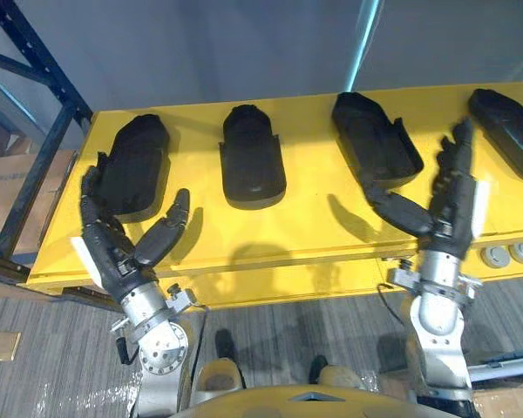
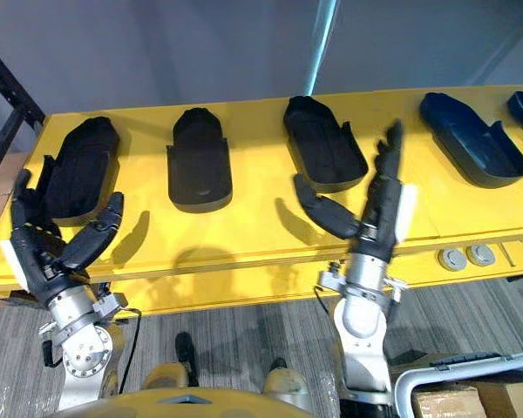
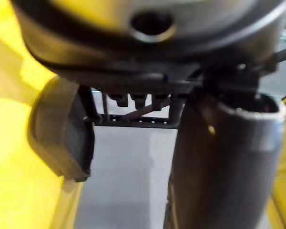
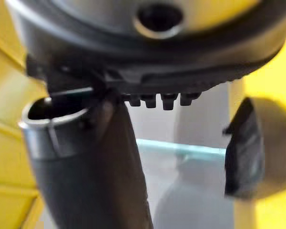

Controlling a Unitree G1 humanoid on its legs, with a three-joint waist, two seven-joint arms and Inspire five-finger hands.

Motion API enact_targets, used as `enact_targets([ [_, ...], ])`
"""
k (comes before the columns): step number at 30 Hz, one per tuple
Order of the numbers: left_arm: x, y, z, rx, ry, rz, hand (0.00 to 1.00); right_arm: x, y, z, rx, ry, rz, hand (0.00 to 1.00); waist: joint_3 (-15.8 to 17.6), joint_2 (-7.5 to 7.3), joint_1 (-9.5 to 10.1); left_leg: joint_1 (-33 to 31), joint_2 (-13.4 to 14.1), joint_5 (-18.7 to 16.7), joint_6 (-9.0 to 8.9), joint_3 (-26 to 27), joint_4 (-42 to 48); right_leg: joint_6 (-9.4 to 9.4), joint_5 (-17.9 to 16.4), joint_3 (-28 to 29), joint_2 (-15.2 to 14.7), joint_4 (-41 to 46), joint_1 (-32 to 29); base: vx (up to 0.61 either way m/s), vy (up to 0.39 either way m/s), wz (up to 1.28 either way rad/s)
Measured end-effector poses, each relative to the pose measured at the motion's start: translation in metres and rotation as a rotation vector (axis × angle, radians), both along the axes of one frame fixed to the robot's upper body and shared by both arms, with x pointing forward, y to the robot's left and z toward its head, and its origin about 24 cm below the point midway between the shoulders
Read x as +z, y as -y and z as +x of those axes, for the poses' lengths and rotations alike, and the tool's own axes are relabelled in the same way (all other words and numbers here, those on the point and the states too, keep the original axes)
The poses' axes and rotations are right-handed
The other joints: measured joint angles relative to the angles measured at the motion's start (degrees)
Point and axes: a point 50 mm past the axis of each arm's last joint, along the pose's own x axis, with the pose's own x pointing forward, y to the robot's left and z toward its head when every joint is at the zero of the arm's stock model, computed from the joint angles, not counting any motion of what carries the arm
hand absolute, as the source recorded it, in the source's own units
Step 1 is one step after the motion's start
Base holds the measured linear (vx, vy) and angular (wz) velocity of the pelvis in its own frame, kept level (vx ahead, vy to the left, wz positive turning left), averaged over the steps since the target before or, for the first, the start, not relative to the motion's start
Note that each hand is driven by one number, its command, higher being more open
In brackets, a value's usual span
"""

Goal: Walk over and take three plastic housings, then place them on the shelf

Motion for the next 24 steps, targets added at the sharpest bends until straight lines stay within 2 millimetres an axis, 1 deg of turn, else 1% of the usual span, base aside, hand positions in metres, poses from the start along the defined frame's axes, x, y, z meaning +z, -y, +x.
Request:
enact_targets([
  [1, 0.003, -0.001, -0.001, 0.006, 0.022, 0.006, 1.00, -0.001, 0.004, -0.003, -0.032, -0.003, 0.003, 1.00, -0.07, -0.05, -0.38, 0.19, 0.06, -0.07, 0.00, 0.46, 0.00, 0.03, 0.09, 0.36, 0.03, -0.08, -0.01, -0.01, 0.007, -0.31],
  [2, 0.008, -0.001, -0.003, 0.006, 0.062, 0.023, 1.00, -0.003, 0.012, -0.007, -0.089, -0.007, 0.009, 1.00, -0.42, -0.14, -1.27, 0.40, 0.16, -0.26, 0.04, 1.08, 0.00, 0.05, 0.30, 0.97, 0.14, -0.41, -0.09, 0.00, 0.007, -0.36],
  [3, 0.012, 0.001, -0.003, -0.016, 0.098, 0.052, 1.00, -0.005, 0.019, -0.013, -0.147, -0.015, 0.016, 1.00, -1.19, -0.14, -1.50, 0.62, 0.40, -0.42, -0.14, 2.21, 0.00, 0.07, 0.84, 1.90, 0.36, -1.20, -0.26, 0.01, 0.002, -0.40],
  [5, 0.020, 0.009, -0.002, -0.099, 0.147, 0.082, 1.00, -0.008, 0.029, -0.021, -0.232, -0.019, 0.031, 1.00, -2.12, -0.19, -2.63, 0.80, 0.52, -0.61, -0.27, 3.22, 0.00, 0.06, 1.40, 2.89, 0.48, -2.01, -0.34, 0.03, -0.001, -0.34],
  [6, 0.025, 0.017, -0.001, -0.197, 0.168, 0.105, 1.00, -0.010, 0.035, -0.027, -0.287, -0.019, 0.040, 1.00, -2.61, -0.15, -2.92, 1.17, 0.61, -0.79, -0.30, 4.23, 0.00, 0.19, 1.74, 3.60, 0.49, -2.00, -0.66, 0.03, 0.003, -0.33],
  [7, 0.027, 0.021, 0.000, -0.260, 0.179, 0.107, 1.00, -0.010, 0.039, -0.029, -0.313, -0.018, 0.041, 1.00, -2.71, -0.13, -2.92, 1.58, 0.64, -0.97, -0.34, 4.89, 0.00, 0.31, 1.83, 4.16, 0.46, -2.00, -0.67, 0.03, 0.009, -0.46],
  [8, 0.028, 0.031, 0.003, -0.413, 0.194, 0.090, 1.00, -0.009, 0.045, -0.033, -0.363, -0.012, 0.041, 1.00, -3.08, -0.04, -3.07, 2.17, 0.64, -1.32, -0.33, 6.11, -0.01, 0.49, 1.96, 5.17, 0.37, -2.02, -0.71, 0.02, 0.014, -0.47],
  [9, 0.029, 0.041, 0.005, -0.569, 0.205, 0.067, 1.00, -0.008, 0.050, -0.036, -0.402, -0.002, 0.042, 1.00, -3.20, -0.03, -3.84, 2.69, 0.72, -1.72, -0.26, 7.11, -0.02, 0.62, 2.03, 6.00, 0.24, -2.03, -0.70, 0.01, 0.014, -0.42],
  [10, 0.028, 0.046, 0.006, -0.646, 0.207, 0.053, 1.00, -0.008, 0.052, -0.038, -0.419, 0.001, 0.042, 1.00, -3.49, -0.04, -4.16, 2.79, 0.85, -2.22, -0.50, 7.58, -0.02, 0.67, 2.06, 6.36, 0.17, -2.07, -0.84, 0.02, 0.016, -0.39],
  [11, 0.025, 0.058, 0.007, -0.827, 0.198, 0.010, 1.00, -0.009, 0.056, -0.042, -0.458, 0.001, 0.052, 1.00, -4.48, -0.04, -4.41, 2.83, 0.94, -2.55, -0.45, 8.86, -0.02, 0.88, 2.19, 7.13, 0.01, -2.11, -1.45, 0.03, 0.032, -0.46],
  [13, 0.017, 0.089, 0.003, -1.186, 0.142, -0.010, 1.00, -0.017, 0.059, -0.051, -0.513, -0.013, 0.108, 1.00, -5.53, -0.52, -4.59, 4.04, 1.32, -3.23, -0.59, 12.17, -0.01, 1.07, 2.29, 8.90, -0.17, -2.12, -1.71, 0.05, 0.041, -0.49],
  [14, 0.015, 0.095, 0.002, -1.272, 0.120, 0.001, 1.00, -0.020, 0.060, -0.053, -0.527, -0.022, 0.125, 1.00, -5.97, -0.32, -4.69, 4.39, 1.45, -3.33, -0.60, 13.14, -0.01, 1.09, 2.30, 9.16, -0.19, -2.10, -1.66, 0.06, 0.023, -0.27],
  [15, 0.011, 0.107, 0.000, -1.398, 0.091, 0.008, 1.00, -0.025, 0.060, -0.055, -0.545, -0.041, 0.141, 1.00, -6.29, -0.77, -4.78, 4.78, 1.66, -3.42, -0.69, 14.67, -0.01, 1.11, 2.31, 9.55, -0.21, -2.10, -1.69, 0.07, 0.018, -0.18],
  [16, 0.005, 0.120, -0.005, -1.541, 0.045, 0.018, 1.00, -0.033, 0.060, -0.056, -0.561, -0.070, 0.164, 1.00, -6.94, -0.80, -5.47, 5.27, 1.85, -3.49, -0.79, 16.56, -0.01, 1.23, 2.38, 9.78, -0.35, -2.10, -1.64, 0.07, 0.022, -0.16],
  [18, -0.001, 0.133, -0.008, -1.676, -0.005, 0.017, 1.00, -0.042, 0.061, -0.057, -0.582, -0.109, 0.177, 1.00, -7.17, -0.57, -5.81, 6.15, 1.85, -3.64, -0.85, 18.12, -0.01, 1.29, 2.41, 9.90, -0.58, -2.10, -1.21, 0.04, 0.026, -0.16],
  [19, -0.009, 0.141, -0.011, -1.773, -0.069, -0.001, 1.00, -0.052, 0.062, -0.058, -0.608, -0.162, 0.187, 1.00, -7.52, -0.32, -5.79, 6.71, 1.75, -3.91, -0.92, 18.91, -0.02, 1.34, 2.41, 10.37, -0.68, -2.09, -1.09, 0.02, 0.027, -0.18],
  [22, -0.024, 0.146, -0.015, -1.862, -0.176, -0.071, 1.00, -0.068, 0.062, -0.063, -0.640, -0.239, 0.197, 1.00, -7.94, 0.07, -5.75, 7.16, 2.10, -3.89, -0.94, 21.51, -0.02, 1.38, 2.37, 10.39, -0.78, -2.09, -1.10, 0.01, 0.011, -0.02],
  [23, -0.032, 0.149, -0.017, -1.902, -0.242, -0.095, 1.00, -0.077, 0.063, -0.066, -0.651, -0.287, 0.205, 1.00, -8.04, 0.23, -5.73, 7.51, 2.45, -3.64, -1.05, 23.51, -0.02, 1.48, 2.29, 10.11, -0.87, -2.07, -1.03, 0.00, 0.005, 0.10],
  [24, -0.041, 0.151, -0.018, -1.937, -0.306, -0.113, 1.00, -0.086, 0.063, -0.068, -0.655, -0.339, 0.216, 1.00, -8.07, 0.29, -5.65, 7.60, 2.53, -3.39, -1.05, 24.16, -0.03, 1.54, 2.23, 9.93, -0.95, -2.05, -1.18, -0.02, 0.003, 0.11],
])
